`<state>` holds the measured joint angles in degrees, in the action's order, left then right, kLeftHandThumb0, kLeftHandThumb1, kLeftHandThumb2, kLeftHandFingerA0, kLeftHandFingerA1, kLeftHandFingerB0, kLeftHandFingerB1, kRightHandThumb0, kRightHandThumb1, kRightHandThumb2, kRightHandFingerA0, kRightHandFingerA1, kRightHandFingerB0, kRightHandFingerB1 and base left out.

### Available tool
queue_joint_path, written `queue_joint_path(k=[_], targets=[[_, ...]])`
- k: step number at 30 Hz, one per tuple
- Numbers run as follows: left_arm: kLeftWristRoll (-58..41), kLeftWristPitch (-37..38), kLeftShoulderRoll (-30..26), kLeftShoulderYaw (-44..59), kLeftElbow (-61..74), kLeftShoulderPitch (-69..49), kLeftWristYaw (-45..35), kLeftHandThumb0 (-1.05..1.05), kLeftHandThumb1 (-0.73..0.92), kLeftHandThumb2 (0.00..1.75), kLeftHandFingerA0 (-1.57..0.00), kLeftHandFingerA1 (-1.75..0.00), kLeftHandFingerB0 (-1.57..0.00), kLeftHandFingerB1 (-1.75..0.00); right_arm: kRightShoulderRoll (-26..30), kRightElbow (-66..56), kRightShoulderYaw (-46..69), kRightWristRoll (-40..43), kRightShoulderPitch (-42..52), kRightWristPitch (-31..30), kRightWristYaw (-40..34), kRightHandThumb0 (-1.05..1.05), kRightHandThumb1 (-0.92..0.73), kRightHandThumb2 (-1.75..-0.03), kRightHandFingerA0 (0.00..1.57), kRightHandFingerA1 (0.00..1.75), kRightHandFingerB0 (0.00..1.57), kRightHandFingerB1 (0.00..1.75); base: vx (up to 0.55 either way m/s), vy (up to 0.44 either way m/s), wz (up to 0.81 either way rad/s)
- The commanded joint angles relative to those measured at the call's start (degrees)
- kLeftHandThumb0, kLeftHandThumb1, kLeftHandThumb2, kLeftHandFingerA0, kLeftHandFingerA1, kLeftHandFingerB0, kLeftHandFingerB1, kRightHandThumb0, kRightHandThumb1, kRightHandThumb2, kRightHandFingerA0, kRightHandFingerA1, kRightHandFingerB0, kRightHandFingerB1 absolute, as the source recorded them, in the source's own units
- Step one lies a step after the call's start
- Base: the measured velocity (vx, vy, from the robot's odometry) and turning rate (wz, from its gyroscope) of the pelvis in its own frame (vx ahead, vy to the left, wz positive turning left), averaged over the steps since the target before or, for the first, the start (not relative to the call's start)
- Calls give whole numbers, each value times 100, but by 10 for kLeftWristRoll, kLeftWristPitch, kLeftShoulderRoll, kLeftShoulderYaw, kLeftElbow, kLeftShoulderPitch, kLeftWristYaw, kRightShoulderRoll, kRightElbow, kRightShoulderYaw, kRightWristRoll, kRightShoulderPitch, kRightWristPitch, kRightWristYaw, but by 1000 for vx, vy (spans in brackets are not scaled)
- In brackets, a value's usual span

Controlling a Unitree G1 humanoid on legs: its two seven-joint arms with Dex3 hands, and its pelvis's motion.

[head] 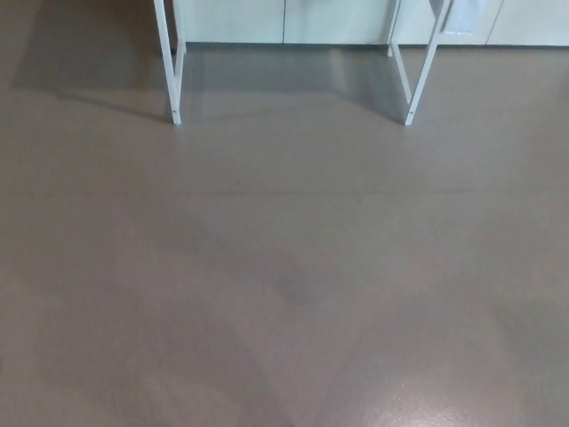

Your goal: The robot walk towards a table in front and uses its left hand to pick up the pot from the base and places it on the table

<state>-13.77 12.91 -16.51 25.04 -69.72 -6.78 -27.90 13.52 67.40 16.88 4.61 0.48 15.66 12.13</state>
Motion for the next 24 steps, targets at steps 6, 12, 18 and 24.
queue_joint_path(k=[6,12,18,24], targets=[[-1,18,-6,-3,-2,-5,-3,-21,56,57,-65,-45,-25,-32,1,2,7,13,1,4,-8,-25,-51,-54,43,45,47,45,189,-130,11],[1,19,-8,-7,-5,-8,1,-22,56,56,-63,-45,-25,-31,3,7,4,10,4,8,-6,-26,-52,-55,43,44,51,45,214,-238,21],[-15,18,-7,6,-4,-4,-8,-26,55,59,-67,-47,-27,-34,2,9,-5,5,-14,7,-2,-25,-51,-55,41,45,42,43,195,-29,-9],[-18,17,-8,13,-4,1,-13,-18,39,85,-34,-57,-9,-45,5,13,-12,3,-21,7,2,-28,-50,-54,39,44,37,41,287,178,-12]])
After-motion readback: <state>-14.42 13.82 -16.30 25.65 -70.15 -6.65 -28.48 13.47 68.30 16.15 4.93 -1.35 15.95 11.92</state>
